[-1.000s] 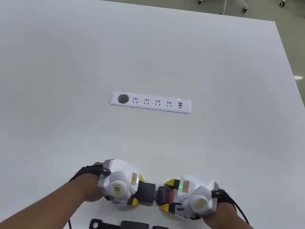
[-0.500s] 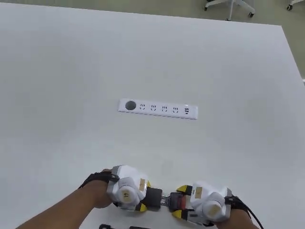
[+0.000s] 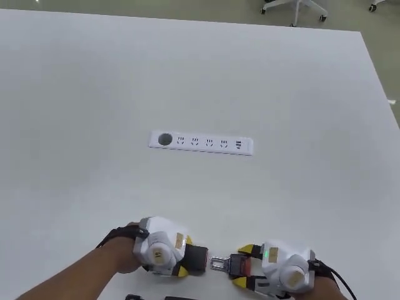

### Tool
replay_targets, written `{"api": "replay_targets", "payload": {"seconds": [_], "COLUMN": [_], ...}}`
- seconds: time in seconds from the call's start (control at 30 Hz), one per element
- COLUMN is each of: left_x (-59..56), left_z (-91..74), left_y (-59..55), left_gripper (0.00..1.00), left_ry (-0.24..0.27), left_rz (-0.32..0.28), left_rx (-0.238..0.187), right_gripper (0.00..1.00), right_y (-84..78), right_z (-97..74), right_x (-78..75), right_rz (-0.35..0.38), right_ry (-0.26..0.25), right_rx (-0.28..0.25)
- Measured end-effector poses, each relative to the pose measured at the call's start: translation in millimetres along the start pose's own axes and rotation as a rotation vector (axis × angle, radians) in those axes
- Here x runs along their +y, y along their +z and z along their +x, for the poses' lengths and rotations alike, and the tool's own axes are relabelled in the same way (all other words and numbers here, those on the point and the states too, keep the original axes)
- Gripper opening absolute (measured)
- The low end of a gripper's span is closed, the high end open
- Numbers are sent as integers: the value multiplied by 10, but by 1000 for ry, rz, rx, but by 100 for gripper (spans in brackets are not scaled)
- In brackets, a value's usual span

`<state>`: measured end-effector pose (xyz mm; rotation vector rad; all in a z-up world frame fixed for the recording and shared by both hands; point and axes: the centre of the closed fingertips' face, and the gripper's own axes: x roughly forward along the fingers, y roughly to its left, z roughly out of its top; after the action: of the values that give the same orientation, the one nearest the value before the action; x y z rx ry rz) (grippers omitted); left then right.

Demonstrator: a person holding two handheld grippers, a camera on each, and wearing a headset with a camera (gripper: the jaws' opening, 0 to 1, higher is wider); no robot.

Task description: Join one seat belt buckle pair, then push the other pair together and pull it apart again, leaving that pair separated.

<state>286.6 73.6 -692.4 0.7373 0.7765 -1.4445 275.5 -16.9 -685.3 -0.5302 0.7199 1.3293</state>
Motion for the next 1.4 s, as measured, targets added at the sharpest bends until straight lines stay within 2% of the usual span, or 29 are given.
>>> {"api": "replay_targets", "payload": {"seconds": [0.33, 0.63, 0.67, 1.03, 1.4], "left_x": [7, 1, 0, 1, 11], "left_z": [6, 2, 1, -3, -4], "left_y": [-5, 9, 11, 11, 5], "left_gripper": [34, 35, 35, 35, 35], "left_ry": [-1, -2, -2, -1, -1], "left_rz": [-4, -5, -6, -16, -18], "left_rx": [7, 9, 9, 15, 17], "right_gripper": [34, 34, 34, 34, 35], "right_y": [-181, -382, -451, -657, -710], "right_z": [-288, -448, -465, -610, -629], "right_x": [-12, -53, -102, -128, -143], "right_rz": [7, 11, 15, 28, 44], "right_ry": [-7, -10, -17, -15, -28], "right_rx": [-4, -1, 3, 15, 11]}}
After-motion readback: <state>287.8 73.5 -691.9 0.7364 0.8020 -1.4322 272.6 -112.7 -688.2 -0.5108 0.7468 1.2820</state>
